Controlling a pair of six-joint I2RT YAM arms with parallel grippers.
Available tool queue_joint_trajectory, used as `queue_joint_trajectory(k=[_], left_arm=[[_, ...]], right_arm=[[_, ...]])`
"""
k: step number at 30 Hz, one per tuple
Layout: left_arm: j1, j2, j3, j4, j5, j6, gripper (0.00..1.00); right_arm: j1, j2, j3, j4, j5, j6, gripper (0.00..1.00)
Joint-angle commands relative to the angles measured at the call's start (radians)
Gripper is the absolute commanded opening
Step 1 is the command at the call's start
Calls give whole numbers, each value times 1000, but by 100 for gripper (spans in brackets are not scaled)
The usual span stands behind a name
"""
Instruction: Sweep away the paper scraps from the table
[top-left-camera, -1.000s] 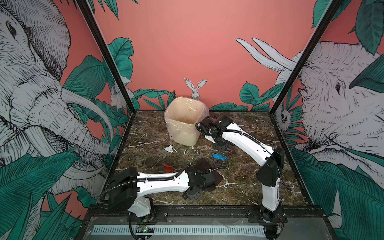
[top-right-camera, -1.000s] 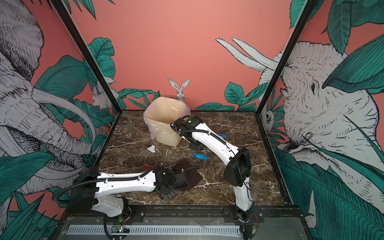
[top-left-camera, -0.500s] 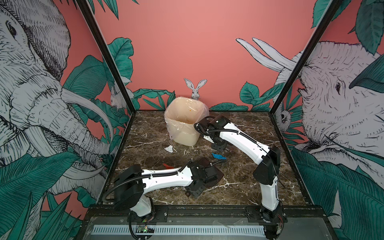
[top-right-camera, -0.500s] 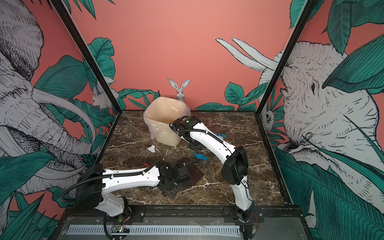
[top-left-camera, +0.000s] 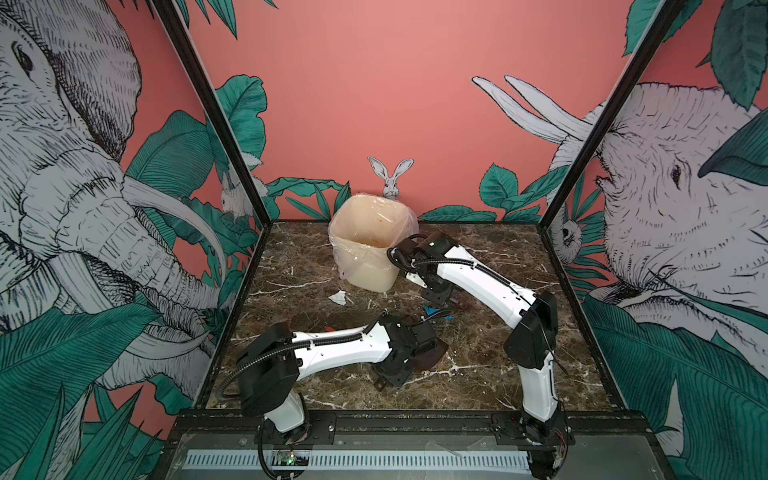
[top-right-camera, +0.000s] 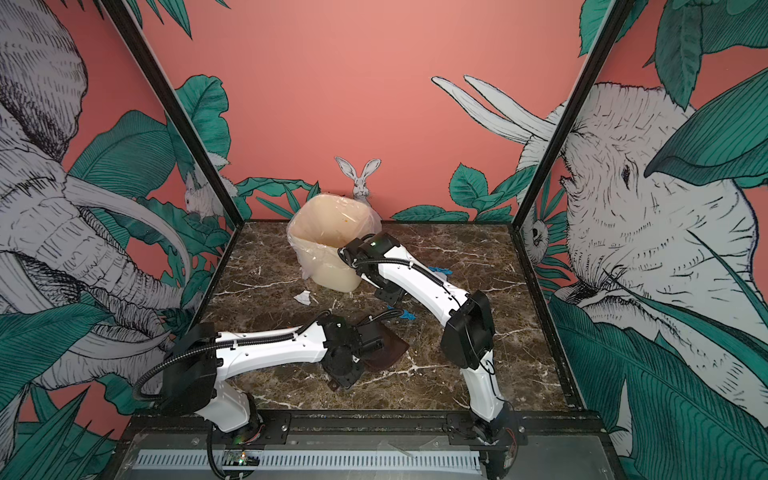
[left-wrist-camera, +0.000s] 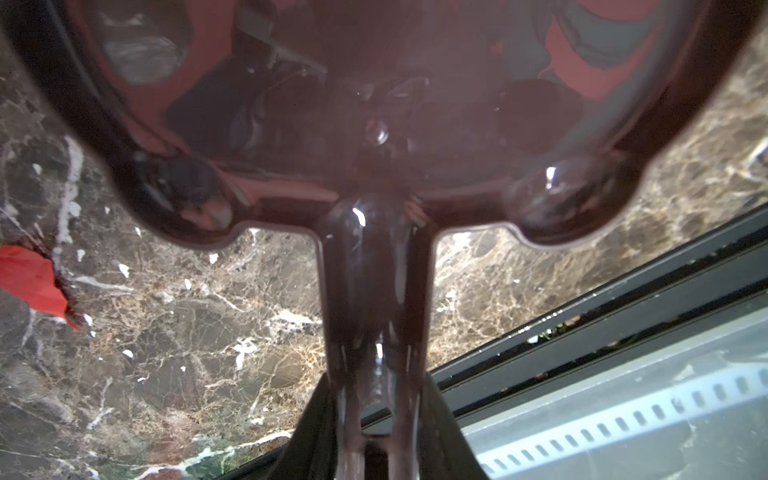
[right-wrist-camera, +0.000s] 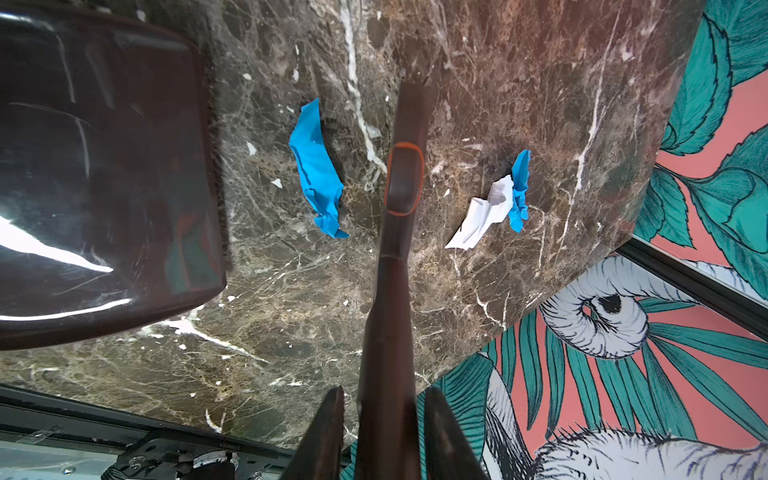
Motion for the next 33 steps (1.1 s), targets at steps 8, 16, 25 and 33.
queue_joint_trajectory(k=[8,16,25,33], left_arm=[[27,23,36,-55,30,21,0],[30,27,34,-58,31,21,0],[30,18,38,-61,17,21,0],[30,18,42,-69,16,30,0]], right_arm=[[38,-16,6,-42,-161,-1,0],[72,-65,35,-62,-301,24,0],[68,-186,63,-66,-428,46,0],[-4,-215,63,-57,-262,89,0]])
